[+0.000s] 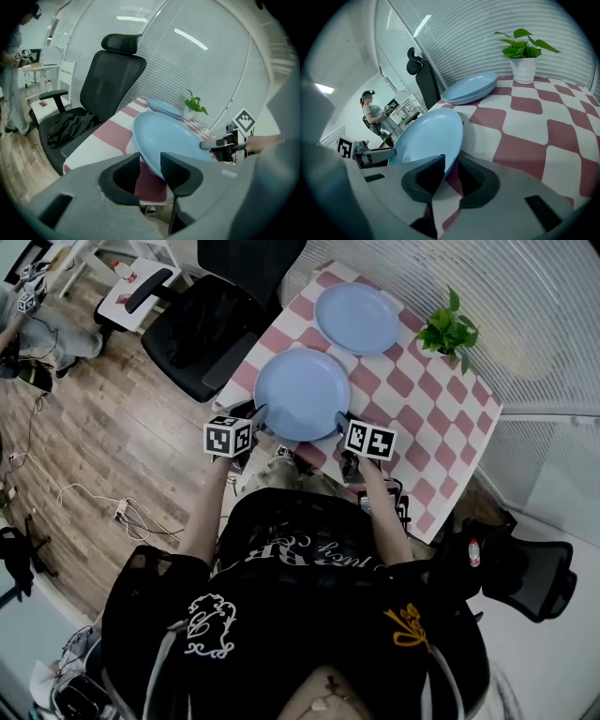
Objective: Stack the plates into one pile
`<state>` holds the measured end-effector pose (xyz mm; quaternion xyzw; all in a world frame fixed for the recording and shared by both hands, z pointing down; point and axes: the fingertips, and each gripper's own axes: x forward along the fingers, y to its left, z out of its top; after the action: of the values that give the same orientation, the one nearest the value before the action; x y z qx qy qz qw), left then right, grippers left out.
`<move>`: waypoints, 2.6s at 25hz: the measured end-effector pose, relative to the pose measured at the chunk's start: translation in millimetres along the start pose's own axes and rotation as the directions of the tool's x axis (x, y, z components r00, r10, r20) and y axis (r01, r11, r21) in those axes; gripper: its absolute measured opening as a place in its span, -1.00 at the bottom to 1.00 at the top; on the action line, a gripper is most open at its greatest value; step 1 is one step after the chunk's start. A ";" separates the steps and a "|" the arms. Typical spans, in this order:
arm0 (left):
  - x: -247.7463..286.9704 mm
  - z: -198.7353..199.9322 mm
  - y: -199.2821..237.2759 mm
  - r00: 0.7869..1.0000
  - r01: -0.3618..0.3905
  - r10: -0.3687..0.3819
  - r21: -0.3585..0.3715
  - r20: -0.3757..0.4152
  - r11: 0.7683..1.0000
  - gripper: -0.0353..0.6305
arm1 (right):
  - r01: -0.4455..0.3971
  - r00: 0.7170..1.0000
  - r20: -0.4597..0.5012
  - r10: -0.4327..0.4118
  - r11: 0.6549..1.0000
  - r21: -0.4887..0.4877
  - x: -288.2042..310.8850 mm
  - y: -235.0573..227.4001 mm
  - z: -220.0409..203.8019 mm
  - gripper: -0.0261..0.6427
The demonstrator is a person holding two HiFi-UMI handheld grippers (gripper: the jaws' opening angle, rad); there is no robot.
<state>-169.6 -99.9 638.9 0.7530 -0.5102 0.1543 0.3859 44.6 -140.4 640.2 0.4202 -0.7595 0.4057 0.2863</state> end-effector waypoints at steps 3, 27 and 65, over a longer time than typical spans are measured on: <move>-0.5 0.3 -2.6 1.000 -0.002 0.002 0.006 -0.010 1.000 -0.47 | 0.016 1.000 -0.002 -0.016 1.000 0.000 -2.3 -0.6 0.4 -0.67; 54.3 141.9 -54.3 0.983 0.162 -0.178 0.260 0.041 0.952 -0.47 | 0.123 0.965 0.209 -0.159 0.977 0.174 -45.9 -45.9 100.5 -0.71; 195.5 216.1 -35.9 0.982 0.171 -0.137 0.311 -0.129 0.935 -0.43 | 0.251 0.946 0.145 -0.289 0.940 0.232 17.2 -128.4 203.1 -0.70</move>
<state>-88.2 -379.9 604.7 0.8341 -0.3967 0.2441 0.2954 129.0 -362.1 598.9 0.5829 -0.6694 0.4019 0.2248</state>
